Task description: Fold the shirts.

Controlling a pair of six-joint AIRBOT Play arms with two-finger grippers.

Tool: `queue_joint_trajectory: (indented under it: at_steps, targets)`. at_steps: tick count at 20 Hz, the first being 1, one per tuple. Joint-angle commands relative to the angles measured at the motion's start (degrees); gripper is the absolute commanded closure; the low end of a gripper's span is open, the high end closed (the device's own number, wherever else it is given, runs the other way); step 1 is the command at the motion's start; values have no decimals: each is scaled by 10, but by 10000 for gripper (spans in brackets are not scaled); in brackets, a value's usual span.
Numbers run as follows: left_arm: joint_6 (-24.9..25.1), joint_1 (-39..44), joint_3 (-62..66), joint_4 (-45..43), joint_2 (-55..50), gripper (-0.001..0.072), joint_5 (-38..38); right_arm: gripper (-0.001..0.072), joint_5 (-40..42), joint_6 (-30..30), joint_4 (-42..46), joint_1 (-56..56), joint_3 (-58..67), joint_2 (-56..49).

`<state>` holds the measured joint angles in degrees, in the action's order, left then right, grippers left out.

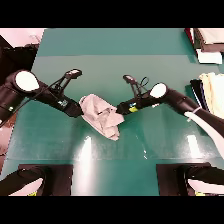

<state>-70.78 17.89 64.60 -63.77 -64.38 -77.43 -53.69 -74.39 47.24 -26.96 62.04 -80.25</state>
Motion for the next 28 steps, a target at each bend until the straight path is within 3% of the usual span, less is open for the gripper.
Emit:
queue_joint_trajectory:
  at_steps: [1, 5, 12, 15, 18, 20, 23, 28]
  targets:
    - [-14, 0, 76, -91, 0, 686, -57, 700, -69, -61, 145, 51, 21, 68]
    - [-12, 0, 212, -98, 0, 686, -65, 701, -98, -77, 195, 120, 71, 163]
    - [-13, 0, 466, -85, 0, 686, -126, 700, -101, -77, 235, 128, 240, 283]
    - [-30, 0, 567, -6, 7, 686, -132, 700, -123, -77, 233, 128, 305, 316]
    - [-29, 0, 575, 91, 39, 686, -111, 700, -156, -77, 233, 128, 365, 327]
    - [-29, 12, 574, 97, 52, 687, -99, 700, -182, -83, 233, 128, 406, 314]
    - [-26, 18, 539, 58, 48, 686, -73, 700, -222, -95, 232, 128, 464, 249]
    - [-26, 16, 430, -120, -56, 686, -59, 700, -232, -120, 233, 128, 455, 98]
